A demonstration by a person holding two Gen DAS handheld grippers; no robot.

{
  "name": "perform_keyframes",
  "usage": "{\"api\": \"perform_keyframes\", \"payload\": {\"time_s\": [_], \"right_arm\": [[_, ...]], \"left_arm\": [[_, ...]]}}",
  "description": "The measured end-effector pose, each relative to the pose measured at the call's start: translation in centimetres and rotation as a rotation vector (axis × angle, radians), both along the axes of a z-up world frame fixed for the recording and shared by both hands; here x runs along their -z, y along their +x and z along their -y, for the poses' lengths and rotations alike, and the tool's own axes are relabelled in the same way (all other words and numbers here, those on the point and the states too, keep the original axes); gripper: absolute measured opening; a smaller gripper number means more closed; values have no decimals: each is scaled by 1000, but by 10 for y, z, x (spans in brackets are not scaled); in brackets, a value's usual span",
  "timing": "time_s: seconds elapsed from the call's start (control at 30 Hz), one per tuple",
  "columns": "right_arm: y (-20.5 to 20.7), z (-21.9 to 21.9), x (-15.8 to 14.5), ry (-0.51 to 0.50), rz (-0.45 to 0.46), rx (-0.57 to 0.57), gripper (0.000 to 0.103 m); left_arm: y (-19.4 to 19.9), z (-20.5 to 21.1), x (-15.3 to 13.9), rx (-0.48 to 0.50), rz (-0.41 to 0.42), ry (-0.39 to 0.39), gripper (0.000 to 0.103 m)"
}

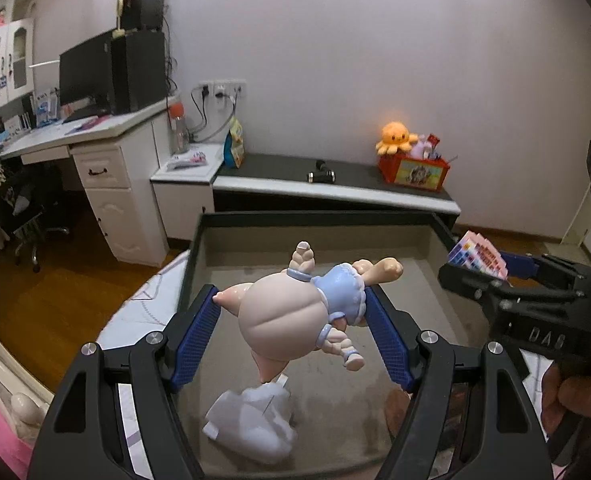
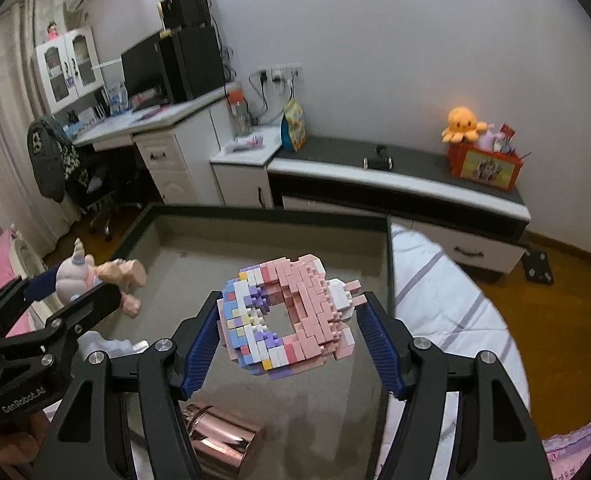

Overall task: Organize rigid objects
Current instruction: 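Lower the donut and doll into the box tray and open both tools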

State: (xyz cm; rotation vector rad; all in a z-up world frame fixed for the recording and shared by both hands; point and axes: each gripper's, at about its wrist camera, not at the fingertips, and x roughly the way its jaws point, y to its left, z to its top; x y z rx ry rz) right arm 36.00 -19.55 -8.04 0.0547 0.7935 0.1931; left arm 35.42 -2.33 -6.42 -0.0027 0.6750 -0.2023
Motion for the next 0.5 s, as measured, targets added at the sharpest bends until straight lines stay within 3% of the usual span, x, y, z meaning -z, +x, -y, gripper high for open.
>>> {"api": "perform_keyframes", "payload": {"time_s": [0.27, 0.33, 0.4, 0.5], "right_arm": [[20, 5, 24, 2, -90, 1, 70], [21, 6, 25, 0, -97, 4, 83], [19, 7, 25, 8, -102, 6, 85], [18, 9, 23, 29, -116, 13, 99]], "left_arm": [[30, 5, 21, 14, -97, 10, 75], [32, 4, 17, 5, -81, 30, 83], [31, 3, 13, -11, -66, 45, 93], [26, -4, 9, -24, -56, 33, 100]]}}
